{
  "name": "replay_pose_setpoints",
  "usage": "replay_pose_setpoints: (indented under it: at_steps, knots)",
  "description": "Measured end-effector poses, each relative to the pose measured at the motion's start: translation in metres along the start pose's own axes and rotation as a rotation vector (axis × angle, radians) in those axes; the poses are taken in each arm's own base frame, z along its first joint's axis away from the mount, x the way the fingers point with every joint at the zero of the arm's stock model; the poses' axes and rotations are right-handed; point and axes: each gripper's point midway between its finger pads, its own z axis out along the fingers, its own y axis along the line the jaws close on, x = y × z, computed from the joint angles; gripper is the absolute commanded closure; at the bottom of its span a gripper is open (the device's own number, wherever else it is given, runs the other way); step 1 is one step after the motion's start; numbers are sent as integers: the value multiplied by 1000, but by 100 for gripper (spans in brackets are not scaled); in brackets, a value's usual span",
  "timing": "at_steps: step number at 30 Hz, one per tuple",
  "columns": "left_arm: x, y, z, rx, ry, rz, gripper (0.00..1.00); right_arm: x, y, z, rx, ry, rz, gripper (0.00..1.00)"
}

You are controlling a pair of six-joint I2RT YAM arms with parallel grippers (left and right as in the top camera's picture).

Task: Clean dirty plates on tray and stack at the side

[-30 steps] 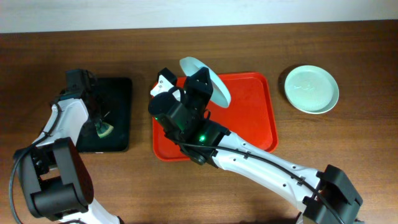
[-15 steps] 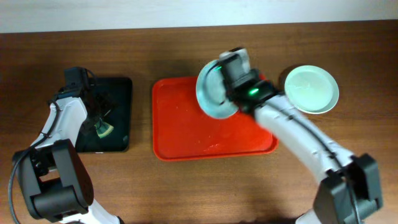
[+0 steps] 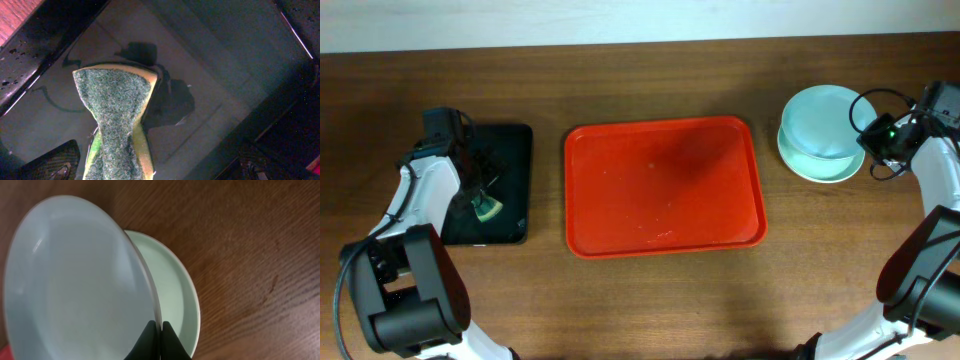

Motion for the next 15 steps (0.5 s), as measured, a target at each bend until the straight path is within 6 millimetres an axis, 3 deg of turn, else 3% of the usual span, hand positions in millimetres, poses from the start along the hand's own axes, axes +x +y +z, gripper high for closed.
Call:
replay_pose_setpoints:
  at_steps: [1, 2, 3, 5, 8, 10, 14, 15]
  knots:
    - [0, 0, 0, 0, 0, 0, 1, -1, -1, 3, -1, -1, 1, 59]
    - [0, 0, 0, 0, 0, 0, 1, 0, -1, 4, -2, 0, 2, 13]
    - [0, 0, 0, 0, 0, 0, 1, 0, 0, 5, -4, 2, 8, 2]
    - [0, 0, 0, 0, 0, 0, 1, 3, -2, 5, 1, 15, 10, 1]
    - [0, 0, 0, 0, 0, 0, 1, 23, -9, 3, 34, 95, 19, 1]
    - [0, 0, 0, 0, 0, 0, 1, 34, -19, -8, 89, 134, 25, 1]
    - [0, 0, 0, 0, 0, 0, 1, 45, -26, -82, 178, 115, 33, 1]
    - [0, 0, 0, -1, 1, 0, 1, 47, -23, -110, 178, 83, 28, 1]
